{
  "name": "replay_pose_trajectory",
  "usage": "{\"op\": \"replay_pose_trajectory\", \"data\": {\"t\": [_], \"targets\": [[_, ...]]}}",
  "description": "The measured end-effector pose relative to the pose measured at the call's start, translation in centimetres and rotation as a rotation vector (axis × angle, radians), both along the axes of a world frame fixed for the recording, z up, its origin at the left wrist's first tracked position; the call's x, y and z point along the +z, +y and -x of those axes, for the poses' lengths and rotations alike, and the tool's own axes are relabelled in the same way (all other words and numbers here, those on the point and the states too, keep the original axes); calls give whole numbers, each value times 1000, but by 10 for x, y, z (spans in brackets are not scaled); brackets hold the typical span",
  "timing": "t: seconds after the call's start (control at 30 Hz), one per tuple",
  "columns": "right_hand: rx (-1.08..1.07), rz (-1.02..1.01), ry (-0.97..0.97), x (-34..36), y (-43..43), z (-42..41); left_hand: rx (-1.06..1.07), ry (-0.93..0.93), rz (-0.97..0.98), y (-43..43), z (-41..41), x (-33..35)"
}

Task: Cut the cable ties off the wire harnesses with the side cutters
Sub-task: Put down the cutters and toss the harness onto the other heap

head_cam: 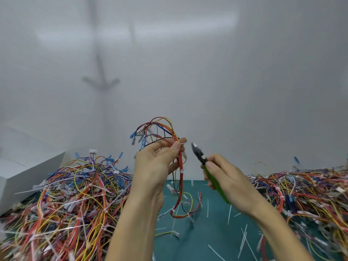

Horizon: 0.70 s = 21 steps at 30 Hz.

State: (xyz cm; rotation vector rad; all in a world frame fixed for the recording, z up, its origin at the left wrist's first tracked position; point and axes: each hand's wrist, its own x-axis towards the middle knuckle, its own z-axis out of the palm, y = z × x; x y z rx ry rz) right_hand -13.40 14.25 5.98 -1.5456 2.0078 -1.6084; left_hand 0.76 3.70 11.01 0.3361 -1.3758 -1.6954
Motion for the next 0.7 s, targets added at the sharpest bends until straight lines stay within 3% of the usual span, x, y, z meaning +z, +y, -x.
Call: {"op": "replay_pose_trajectory", "data": {"t": [0.13,0.7], "targets": [[44,5,109,12,2,-16,18,39,-10,3,2,-1],[53,42,192,28,9,-32,67,115,2,5,2,1]]}}
